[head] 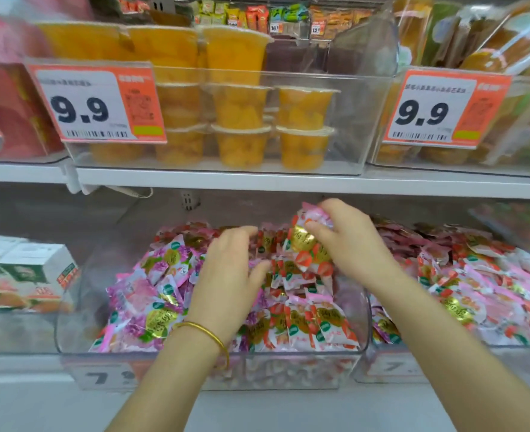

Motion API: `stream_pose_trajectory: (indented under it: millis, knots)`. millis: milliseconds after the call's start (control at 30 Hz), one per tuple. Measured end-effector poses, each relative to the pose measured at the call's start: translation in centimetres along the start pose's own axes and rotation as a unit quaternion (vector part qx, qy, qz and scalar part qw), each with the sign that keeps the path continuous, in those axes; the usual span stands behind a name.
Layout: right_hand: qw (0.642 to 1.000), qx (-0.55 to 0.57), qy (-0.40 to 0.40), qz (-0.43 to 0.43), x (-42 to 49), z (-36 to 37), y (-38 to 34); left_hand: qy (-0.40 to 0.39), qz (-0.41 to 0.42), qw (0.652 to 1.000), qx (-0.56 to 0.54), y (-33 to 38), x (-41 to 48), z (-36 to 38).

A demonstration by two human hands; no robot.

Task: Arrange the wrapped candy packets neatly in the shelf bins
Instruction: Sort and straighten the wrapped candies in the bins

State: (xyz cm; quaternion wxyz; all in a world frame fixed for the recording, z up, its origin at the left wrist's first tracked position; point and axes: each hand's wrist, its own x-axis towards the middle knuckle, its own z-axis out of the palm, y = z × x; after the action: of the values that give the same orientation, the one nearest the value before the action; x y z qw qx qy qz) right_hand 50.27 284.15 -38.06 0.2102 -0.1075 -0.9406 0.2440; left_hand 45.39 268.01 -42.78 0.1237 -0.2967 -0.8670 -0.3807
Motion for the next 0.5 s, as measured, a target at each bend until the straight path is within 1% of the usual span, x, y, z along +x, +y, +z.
stream_pose_trajectory:
  millis: [33, 100, 167, 233, 267, 333, 367, 433, 467, 500]
  knots:
    - [0.999, -0.032, -0.019, 0.012, 0.7, 0.0, 0.2, 0.014, 0.002, 1.000, 0.027, -0.4, 0.3, -0.2]
    - [0.994, -0.072, -0.081, 0.015, 1.9, 0.1, 0.5, 0.022, -0.003, 0.999, 0.041, -1.0, 0.9, -0.3]
    - [0.986, -0.077, -0.147, 0.013, 3.0, 0.4, 0.6, 0.028, -0.003, 0.999, 0.044, -1.4, 1.3, -0.3]
    - [0.978, -0.083, -0.191, 0.021, 4.1, 0.7, 0.8, 0.037, -0.001, 0.998, 0.043, -1.5, 1.5, -0.2]
    - [0.971, -0.112, -0.208, 0.023, 4.5, 1.0, 0.9, 0.043, -0.001, 0.998, 0.042, -1.6, 1.6, -0.3]
    - [0.948, -0.212, -0.235, 0.012, 4.8, 1.8, 0.9, 0.058, -0.002, 0.997, 0.043, -1.7, 1.7, -0.6]
    - [0.933, -0.285, -0.220, -0.008, 4.6, 2.3, 0.9, 0.066, -0.002, 0.997, 0.045, -1.8, 1.7, -0.8]
    - [0.888, -0.437, -0.122, -0.078, 3.8, 3.2, 0.3, 0.077, -0.004, 0.995, 0.056, -2.2, 1.7, -1.3]
    - [0.874, -0.469, -0.077, -0.099, 3.4, 3.5, -0.1, 0.083, -0.003, 0.995, 0.062, -2.5, 1.8, -1.6]
    - [0.879, -0.460, -0.071, -0.106, 3.2, 3.7, -0.2, 0.087, -0.005, 0.994, 0.065, -2.7, 1.8, -1.8]
